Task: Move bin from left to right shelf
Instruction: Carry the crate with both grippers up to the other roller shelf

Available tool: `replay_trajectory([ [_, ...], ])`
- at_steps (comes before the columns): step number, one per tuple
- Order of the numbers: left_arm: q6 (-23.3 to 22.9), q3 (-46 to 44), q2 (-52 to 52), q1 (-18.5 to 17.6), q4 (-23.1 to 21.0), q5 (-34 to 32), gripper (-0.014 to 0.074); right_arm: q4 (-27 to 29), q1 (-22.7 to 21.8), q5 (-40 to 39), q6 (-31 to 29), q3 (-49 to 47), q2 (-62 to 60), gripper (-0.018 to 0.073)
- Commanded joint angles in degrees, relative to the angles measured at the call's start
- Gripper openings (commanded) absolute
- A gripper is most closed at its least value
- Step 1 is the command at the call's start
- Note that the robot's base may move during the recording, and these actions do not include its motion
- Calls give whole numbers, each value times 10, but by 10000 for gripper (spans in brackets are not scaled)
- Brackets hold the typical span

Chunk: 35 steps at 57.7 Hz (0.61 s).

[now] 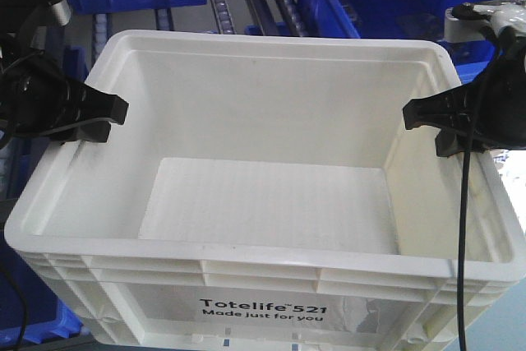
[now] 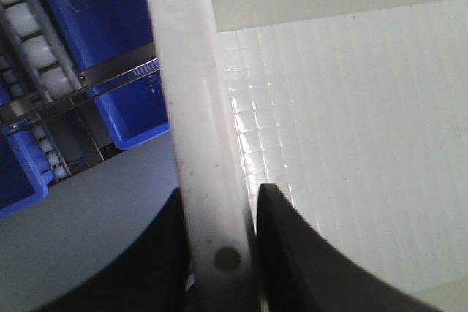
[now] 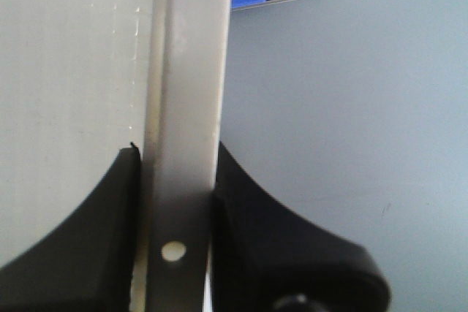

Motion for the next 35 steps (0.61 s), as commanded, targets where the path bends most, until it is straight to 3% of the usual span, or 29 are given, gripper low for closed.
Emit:
replay_trajectory([
  [1,19,-23,-25,-4,-17,-60,-6,-10,2,-29,-27,-21,-20,13],
  [35,19,-23,-25,-4,-17,-59,-6,-10,2,-29,-27,-21,-20,13],
])
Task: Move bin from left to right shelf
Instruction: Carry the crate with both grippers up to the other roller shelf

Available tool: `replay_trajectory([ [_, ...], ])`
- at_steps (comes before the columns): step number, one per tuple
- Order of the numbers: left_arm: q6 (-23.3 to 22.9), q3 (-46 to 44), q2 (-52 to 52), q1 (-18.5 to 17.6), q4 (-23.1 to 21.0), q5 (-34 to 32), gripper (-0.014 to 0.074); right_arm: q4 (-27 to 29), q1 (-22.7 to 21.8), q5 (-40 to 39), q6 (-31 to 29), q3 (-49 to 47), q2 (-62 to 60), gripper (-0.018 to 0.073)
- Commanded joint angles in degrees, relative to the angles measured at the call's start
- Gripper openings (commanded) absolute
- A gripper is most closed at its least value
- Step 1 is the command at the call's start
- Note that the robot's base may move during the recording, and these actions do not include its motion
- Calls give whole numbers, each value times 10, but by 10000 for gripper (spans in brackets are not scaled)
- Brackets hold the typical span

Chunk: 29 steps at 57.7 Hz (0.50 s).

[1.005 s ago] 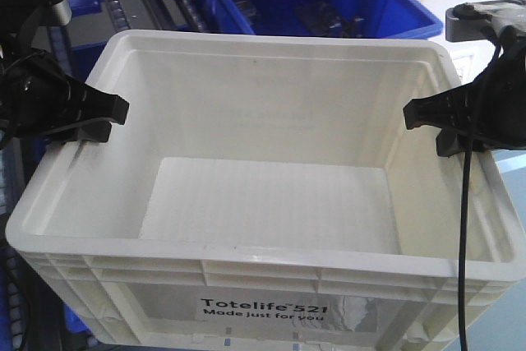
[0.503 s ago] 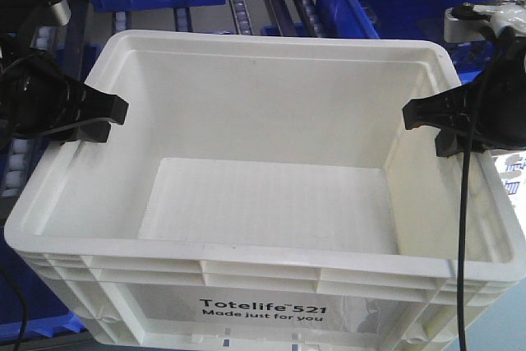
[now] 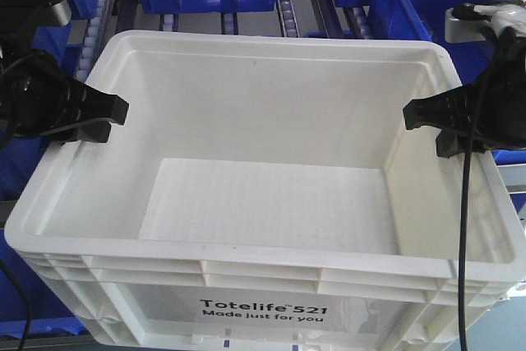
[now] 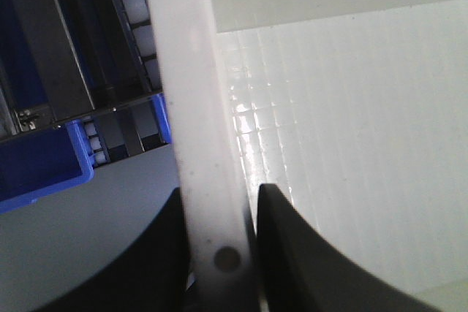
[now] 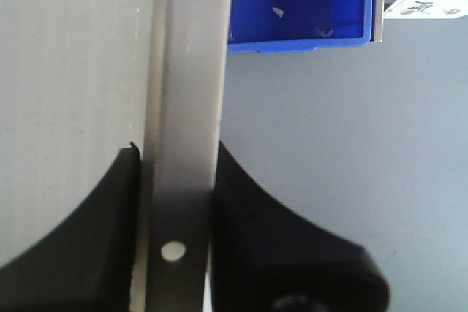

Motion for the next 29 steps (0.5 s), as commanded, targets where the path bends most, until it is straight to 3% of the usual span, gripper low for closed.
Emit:
replay_trajectory([
  [1,19,-23,-25,-4,-17,-60,-6,-10,2,-30,-27,-21,-20,13],
  [29,19,-23,-25,-4,-17,-60,-6,-10,2,-12,-27,-21,-20,13],
])
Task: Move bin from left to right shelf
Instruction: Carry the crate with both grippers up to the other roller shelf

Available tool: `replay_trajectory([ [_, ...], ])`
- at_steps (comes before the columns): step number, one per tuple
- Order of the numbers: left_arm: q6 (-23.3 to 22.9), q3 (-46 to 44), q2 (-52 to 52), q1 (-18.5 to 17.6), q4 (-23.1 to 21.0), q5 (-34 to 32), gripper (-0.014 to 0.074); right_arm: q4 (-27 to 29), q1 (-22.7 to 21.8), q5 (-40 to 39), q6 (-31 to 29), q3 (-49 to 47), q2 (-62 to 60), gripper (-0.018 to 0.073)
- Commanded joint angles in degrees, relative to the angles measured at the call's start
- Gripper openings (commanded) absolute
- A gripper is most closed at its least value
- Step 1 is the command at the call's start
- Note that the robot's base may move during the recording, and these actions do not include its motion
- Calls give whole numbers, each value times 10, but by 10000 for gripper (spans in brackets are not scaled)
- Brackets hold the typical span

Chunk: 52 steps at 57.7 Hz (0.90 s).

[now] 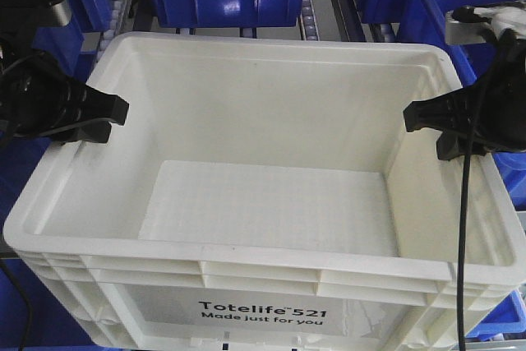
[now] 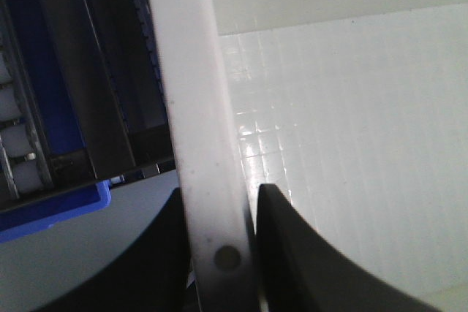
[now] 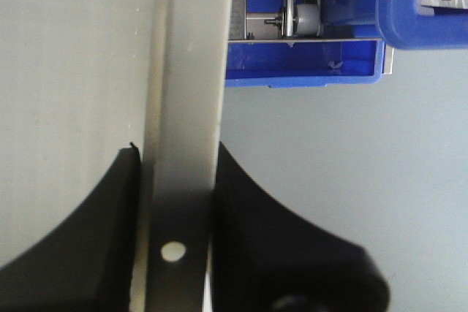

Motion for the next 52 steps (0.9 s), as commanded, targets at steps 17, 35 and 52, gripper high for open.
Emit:
replay_trajectory([
  [17,19,-23,-25,-4,-16,-60,-6,-11,2,-21,-28,-21,-20,13],
  [35,19,-23,-25,-4,-16,-60,-6,-11,2,-21,-28,-21,-20,13],
  [52,19,-23,-25,-4,-16,-60,-6,-11,2,-21,-28,-21,-20,13],
])
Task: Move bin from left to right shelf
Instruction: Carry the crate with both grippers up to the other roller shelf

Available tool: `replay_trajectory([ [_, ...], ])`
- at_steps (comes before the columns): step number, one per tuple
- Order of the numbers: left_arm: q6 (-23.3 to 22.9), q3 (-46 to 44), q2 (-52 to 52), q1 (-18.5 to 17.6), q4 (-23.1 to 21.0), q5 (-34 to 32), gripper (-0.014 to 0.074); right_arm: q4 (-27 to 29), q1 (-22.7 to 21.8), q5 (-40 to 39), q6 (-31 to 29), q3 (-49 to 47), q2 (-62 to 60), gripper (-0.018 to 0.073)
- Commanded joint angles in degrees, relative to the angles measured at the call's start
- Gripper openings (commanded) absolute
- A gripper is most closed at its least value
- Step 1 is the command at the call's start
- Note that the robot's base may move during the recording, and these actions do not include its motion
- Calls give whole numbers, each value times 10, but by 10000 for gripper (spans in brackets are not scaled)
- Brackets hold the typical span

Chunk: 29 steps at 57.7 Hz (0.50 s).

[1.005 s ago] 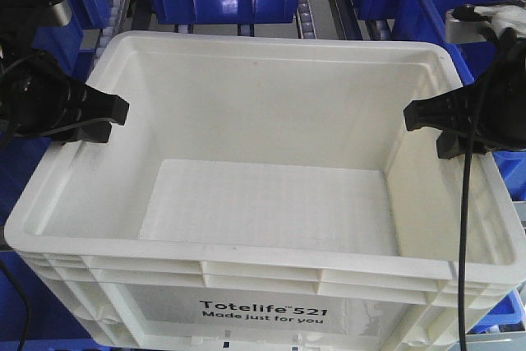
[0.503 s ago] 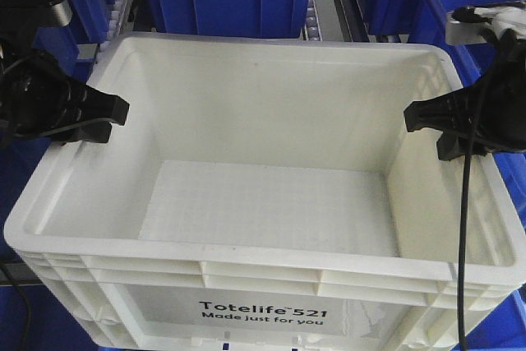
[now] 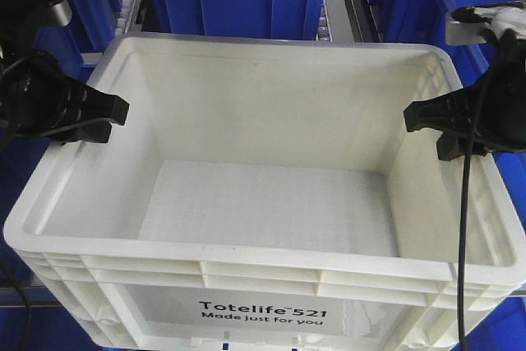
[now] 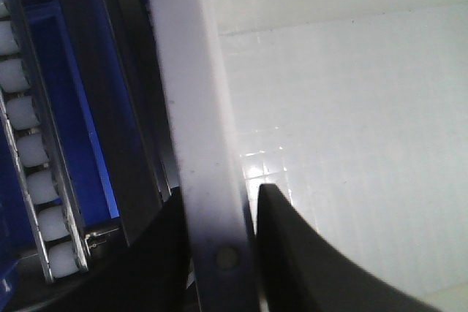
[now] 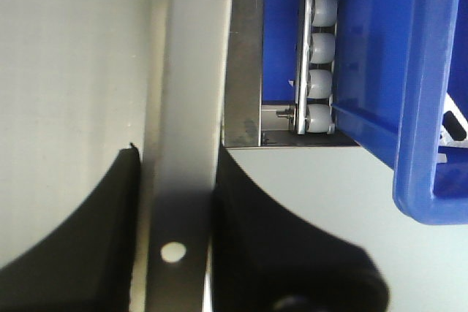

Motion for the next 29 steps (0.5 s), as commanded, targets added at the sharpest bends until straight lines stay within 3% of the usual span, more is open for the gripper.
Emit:
replay_trajectory([
  [1,17,-23,-25,-4,-16,-60,-6,-11,2,-21,-28,-21,-20,13],
  [29,17,-23,-25,-4,-16,-60,-6,-11,2,-19,-28,-21,-20,13],
])
